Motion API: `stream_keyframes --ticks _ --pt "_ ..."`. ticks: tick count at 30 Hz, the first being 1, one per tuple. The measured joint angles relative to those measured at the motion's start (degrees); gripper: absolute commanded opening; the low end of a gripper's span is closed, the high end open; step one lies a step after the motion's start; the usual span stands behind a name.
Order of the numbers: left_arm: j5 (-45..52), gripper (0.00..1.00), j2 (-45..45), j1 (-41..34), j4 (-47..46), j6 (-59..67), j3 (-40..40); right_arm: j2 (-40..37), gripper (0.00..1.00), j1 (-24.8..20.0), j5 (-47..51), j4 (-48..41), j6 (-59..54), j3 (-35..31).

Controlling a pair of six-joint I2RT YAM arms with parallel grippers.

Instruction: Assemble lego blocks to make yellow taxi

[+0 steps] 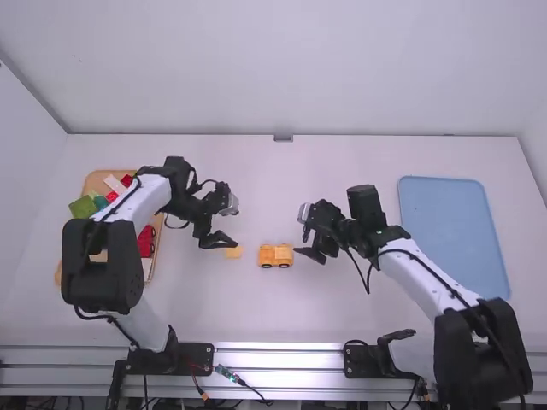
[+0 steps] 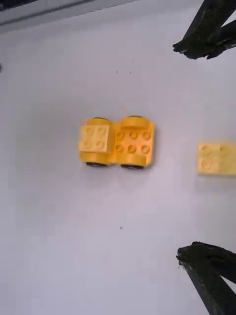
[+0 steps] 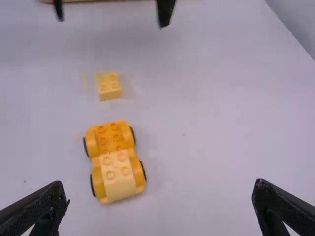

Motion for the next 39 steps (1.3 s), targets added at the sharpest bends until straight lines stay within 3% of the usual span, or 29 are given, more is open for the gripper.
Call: stream_keyframes --ticks 7,21,28,39 --pt "7.2 0.99 0.0 3.2 16.5 2.8 -11.4 13.5 0.99 0.0 -8.5 9.9 -3.2 0.0" --pt "7.1 0.99 0.0 2.9 40.2 -1.2 -25.7 21.7 0.99 5.5 -9.2 14.6 -5.7 0.0" --pt "6.6 1.0 0.0 3.0 43.2 -4.5 -27.8 30.0 0.99 7.8 -8.1 22.0 -4.6 0.0" --pt "7.3 0.99 6.0 3.5 43.3 -6.0 -25.1 32.0 0.99 7.6 -8.1 29.5 0.7 -0.2"
